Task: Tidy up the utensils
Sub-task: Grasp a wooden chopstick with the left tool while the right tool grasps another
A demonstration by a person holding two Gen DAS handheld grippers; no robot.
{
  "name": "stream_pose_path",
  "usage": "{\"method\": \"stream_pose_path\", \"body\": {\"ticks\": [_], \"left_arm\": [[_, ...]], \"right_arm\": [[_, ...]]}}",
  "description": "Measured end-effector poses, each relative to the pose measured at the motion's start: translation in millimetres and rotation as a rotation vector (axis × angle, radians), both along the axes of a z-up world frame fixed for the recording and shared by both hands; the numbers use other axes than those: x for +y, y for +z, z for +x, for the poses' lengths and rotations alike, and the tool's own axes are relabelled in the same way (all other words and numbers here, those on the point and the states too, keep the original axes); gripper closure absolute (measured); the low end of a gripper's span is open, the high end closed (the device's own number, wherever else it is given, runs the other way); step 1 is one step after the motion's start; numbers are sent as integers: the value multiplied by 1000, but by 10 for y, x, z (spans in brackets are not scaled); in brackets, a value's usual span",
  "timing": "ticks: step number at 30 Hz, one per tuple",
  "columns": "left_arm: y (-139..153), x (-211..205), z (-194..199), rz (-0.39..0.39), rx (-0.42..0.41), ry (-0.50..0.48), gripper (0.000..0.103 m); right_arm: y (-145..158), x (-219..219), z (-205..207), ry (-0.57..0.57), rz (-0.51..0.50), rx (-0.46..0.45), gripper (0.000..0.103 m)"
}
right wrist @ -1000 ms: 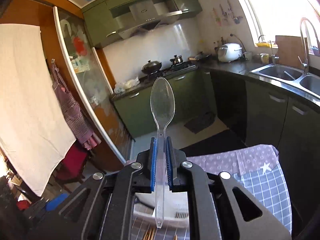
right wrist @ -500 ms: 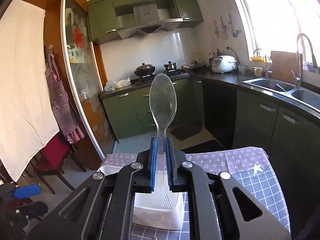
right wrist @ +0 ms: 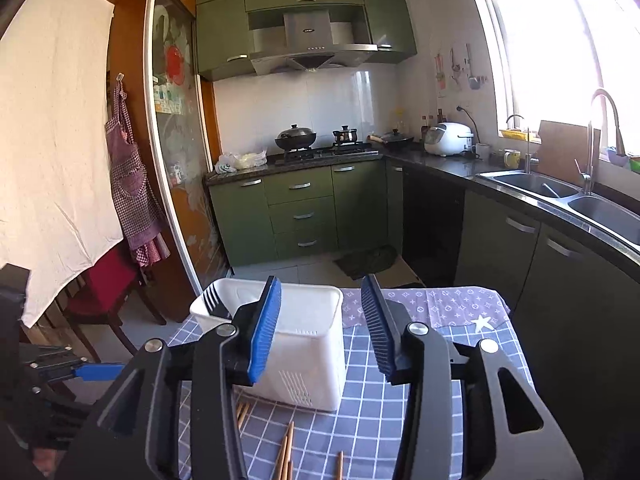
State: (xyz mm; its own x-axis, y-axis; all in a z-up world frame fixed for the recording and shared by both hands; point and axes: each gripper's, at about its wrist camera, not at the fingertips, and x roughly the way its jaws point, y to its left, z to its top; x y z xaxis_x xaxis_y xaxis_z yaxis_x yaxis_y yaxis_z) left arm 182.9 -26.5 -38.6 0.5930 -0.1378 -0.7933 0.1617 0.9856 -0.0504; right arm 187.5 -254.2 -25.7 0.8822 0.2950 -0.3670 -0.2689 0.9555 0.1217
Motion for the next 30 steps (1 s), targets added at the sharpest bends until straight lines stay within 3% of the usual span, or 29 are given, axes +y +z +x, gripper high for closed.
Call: {"method": "stream_pose_path", "body": {"ticks": [5,9,13,18,30], "left_arm": [[-414,-54,146,12,155,-8,51],[-725,-87,277,19,266,4,75],[-915,-108,363,21,334,24,84],[-1021,-148,397,32,362,23,88],[-1125,-439,360,89,382,-20,95]], "right_arm": [[-307,-231,-372,-23,-76,124,52],[-679,-494,-483,-36,-46,266,52],[-912,-698,-537,-42,-13,335,52],[-1030,-791,-535,-27,11,370,52],[-958,-712,-405,-8,5,400,49]]}}
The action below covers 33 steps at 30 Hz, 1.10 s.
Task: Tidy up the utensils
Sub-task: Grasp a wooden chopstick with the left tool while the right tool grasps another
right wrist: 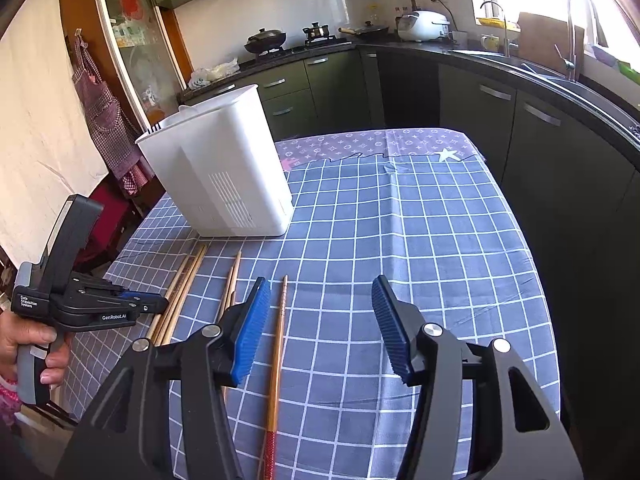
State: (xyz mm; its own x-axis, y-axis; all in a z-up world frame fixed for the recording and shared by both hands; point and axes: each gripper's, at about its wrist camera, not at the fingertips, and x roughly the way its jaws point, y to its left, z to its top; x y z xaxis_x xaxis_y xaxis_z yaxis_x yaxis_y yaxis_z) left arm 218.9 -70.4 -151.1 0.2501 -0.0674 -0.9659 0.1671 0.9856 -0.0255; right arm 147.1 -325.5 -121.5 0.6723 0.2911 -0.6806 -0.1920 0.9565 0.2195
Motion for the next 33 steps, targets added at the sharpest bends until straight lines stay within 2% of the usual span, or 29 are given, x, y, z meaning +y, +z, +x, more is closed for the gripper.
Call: {"method": "stream_pose_path", "body": {"ticks": [4,9,13,16,19,25,29,31,33], "left_arm": [[-19,-48,13,0,6,-17,95],[-19,283,65,17,20,18,95],[-21,455,57,-6,19,46,96],[-26,484,35,-6,4,40,96],[-39,511,38,-10,-2,38,96],[-7,621,-20,-16,-11,32,96],[-6,629,-20,-22,-18,32,96],[-4,629,-22,-24,-23,34,96],[-2,621,-40,-23,-32,34,96]], "right_arm": [[-7,63,30,20,-18,23,46],[-48,165,72,54,-55,52,46],[-222,343,254,140,-57,172,46],[-381,525,388,184,-110,252,48],[-506,659,465,204,-156,300,55],[-611,823,526,210,-233,317,59],[-637,859,552,203,-281,308,73],[-643,862,548,209,-281,305,90],[-645,852,540,209,-276,298,96]]}}
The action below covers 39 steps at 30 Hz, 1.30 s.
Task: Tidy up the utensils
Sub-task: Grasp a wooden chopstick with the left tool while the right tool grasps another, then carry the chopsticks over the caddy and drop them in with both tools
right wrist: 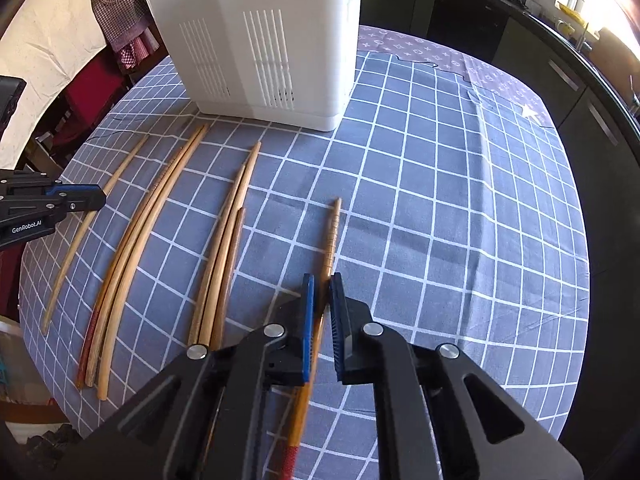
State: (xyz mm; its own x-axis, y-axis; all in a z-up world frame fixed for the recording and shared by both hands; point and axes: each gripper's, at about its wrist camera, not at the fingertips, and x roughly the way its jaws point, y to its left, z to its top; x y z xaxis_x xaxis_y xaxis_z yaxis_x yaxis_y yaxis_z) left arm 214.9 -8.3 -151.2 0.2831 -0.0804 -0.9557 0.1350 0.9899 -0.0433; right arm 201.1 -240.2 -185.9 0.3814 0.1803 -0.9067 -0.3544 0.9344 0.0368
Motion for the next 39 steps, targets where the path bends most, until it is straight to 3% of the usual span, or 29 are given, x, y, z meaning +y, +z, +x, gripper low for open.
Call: {"method": "stream_pose_path", "body": {"ticks": [6,15,21,30,39], "left_arm": [[9,5,-26,-4,-13,-6,96],[175,161,-62,-33,-68,28,96],[457,208,-231,-56,-189,18,96],[990,182,-694,-84,-471,-8,96],[1244,167,-890,-104,-538,-34,96]], "right_arm": [[153,-176,-57,-37,49,-39,96],[852,-630,-288,-115,209,-214,96],[1152,-753,-519,-131,279,-296,96],[1293,-789,-785,-122,317,-343,96],[1357,-761,-917,-100,327,-361,96]]}}
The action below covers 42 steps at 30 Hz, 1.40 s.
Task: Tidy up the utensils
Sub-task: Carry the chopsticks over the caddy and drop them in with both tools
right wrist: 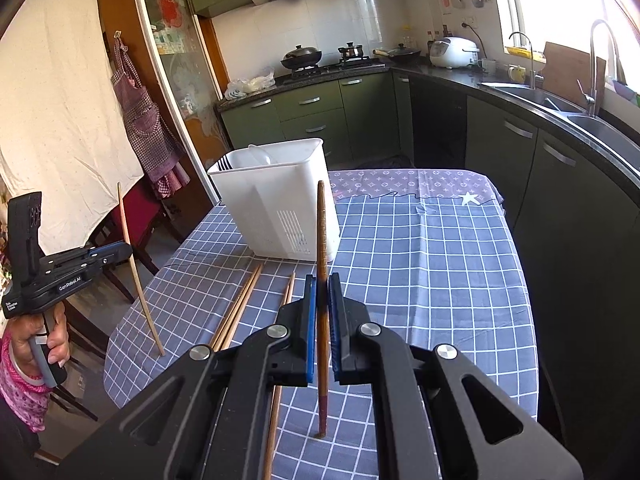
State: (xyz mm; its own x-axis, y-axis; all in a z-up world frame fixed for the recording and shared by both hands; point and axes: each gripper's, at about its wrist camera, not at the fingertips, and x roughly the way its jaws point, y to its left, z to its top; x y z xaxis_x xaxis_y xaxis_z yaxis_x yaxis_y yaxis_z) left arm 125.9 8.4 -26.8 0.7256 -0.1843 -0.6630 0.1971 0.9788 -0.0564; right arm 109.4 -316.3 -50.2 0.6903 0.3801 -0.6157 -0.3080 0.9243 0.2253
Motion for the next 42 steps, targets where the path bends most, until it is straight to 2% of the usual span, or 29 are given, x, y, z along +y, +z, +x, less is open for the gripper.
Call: {"method": "stream_pose_path", "body": {"ticks": [16,25,30,37,42], "left_arm": [[123,-67,-41,1,-19,-31,96],[305,-173,-38,-8,-49,-61,96],[620,-262,72,-24,-87,-85,96],[1307,-454,385,-33,-257,-90,96],[1514,-619,776,-62,-329,-57,96]], "right_arm": [[14,27,-73,21,-13,-5,96],[-33,13,-40,27,-12,6,96],[-53,-10,-19,26,-13,9,96],[-72,-46,11,23,-10,14,96],[69,-52,76,18,-9,-18,96]]}}
